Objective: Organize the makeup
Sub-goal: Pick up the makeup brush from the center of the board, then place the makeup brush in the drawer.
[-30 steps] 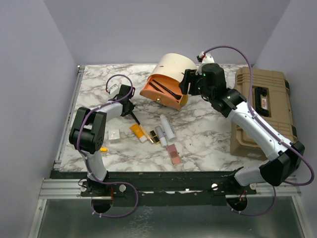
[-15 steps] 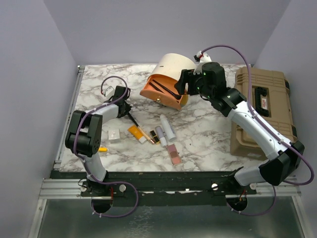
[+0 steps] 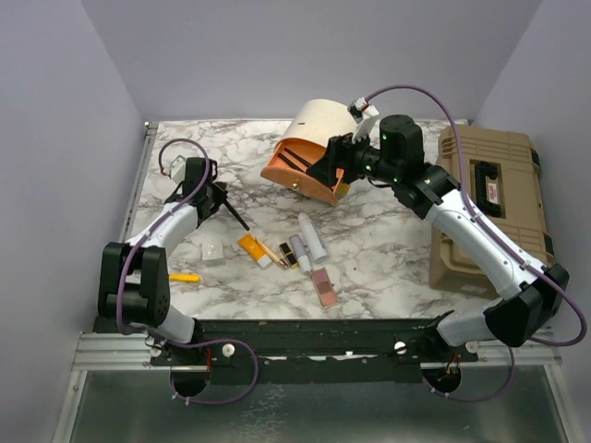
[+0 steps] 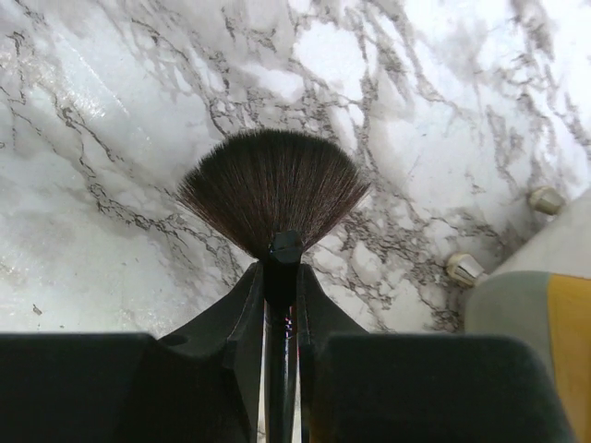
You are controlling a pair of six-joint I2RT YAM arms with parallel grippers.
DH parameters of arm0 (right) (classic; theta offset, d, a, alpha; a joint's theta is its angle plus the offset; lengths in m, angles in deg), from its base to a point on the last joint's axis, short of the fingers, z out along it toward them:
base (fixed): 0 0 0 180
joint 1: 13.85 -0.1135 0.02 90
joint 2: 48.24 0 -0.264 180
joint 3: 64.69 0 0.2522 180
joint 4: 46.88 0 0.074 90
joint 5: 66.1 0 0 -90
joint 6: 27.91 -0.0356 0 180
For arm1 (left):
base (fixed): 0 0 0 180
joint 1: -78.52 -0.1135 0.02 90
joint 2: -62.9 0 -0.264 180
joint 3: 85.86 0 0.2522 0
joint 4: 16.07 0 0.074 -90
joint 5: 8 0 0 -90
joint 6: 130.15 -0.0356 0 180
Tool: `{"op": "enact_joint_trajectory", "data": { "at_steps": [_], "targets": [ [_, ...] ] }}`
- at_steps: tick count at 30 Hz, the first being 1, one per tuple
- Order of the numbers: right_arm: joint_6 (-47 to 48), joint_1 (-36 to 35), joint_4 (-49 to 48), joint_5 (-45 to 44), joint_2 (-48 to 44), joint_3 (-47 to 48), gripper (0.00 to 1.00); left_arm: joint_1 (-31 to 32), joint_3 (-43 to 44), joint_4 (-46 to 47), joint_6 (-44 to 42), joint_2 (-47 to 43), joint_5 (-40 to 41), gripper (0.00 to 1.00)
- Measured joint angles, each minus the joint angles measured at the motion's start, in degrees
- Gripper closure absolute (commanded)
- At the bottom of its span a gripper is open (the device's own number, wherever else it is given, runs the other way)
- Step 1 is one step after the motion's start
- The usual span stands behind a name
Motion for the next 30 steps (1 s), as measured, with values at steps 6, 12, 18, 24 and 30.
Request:
{"op": "enact_joint_trajectory", "data": {
  "at_steps": [6, 12, 18, 24, 30],
  "targets": [
    [0.0, 0.0, -3.8, 5.5, -3.0, -3.6, 0.23, -0.2, -0.2, 0.0, 0.3, -7.3, -1.1, 1.0],
    [-1.6, 0.0, -5.9, 7.9, -3.7, -3.6, 0.26, -0.2, 2.2, 0.0, -0.1, -12.1, -2.8, 1.0],
    [-3.1, 0.0, -9.4, 11.1, -3.4, -4.4, 0.29, 1.0, 8.1, 0.4, -1.2, -14.0, -5.9, 1.0],
    [-4.4, 0.0, -9.6, 14.8, -0.9, -3.5, 0.31, 4.1, 10.6, 2.7, -2.0, -14.6, -9.8, 1.0],
    [-6.1, 0.0, -9.6, 15.0, 0.2, -3.5, 0.36, 8.4, 13.0, 6.1, -2.4, -13.9, -14.0, 1.0]
  ]
}}
